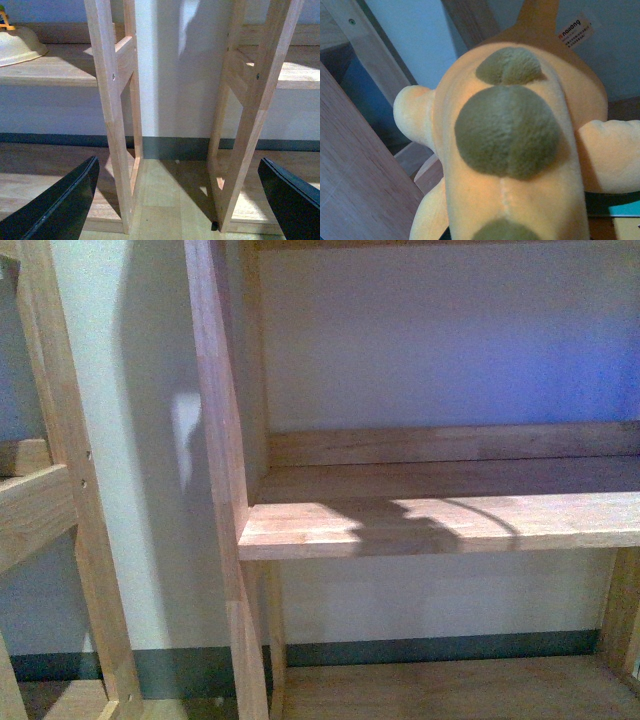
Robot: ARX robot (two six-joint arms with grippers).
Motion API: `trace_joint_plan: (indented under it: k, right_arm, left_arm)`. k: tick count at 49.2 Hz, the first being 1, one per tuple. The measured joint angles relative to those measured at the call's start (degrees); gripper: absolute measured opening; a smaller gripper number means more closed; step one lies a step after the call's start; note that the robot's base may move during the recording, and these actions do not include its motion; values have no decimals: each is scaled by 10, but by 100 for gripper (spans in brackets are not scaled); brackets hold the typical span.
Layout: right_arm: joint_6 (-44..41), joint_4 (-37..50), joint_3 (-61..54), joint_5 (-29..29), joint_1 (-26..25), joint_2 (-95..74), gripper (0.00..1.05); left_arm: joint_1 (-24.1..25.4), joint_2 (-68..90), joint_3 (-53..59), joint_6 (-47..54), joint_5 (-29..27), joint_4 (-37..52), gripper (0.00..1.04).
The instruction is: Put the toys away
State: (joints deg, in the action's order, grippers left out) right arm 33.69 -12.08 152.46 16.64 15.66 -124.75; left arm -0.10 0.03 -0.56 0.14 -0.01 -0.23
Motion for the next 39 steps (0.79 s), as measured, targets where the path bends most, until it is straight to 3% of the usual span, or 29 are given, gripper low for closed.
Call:
trace_joint_plan:
  k: [5, 13, 34, 39]
  right_arm:
    - [-1, -8, 11, 2, 2, -6, 8]
    - [0, 17, -20, -6, -2, 7, 41]
    - [-64, 97, -192, -70, -43, 132, 100]
    - [-89, 128, -251, -82, -56, 180, 98]
  left_arm:
    - [0, 0, 0, 0, 0, 0, 98]
    - [0, 0, 0, 0, 0, 0, 98]
    - [0, 0, 0, 0, 0, 0, 98]
    - [0, 0, 0, 0, 0, 0, 98]
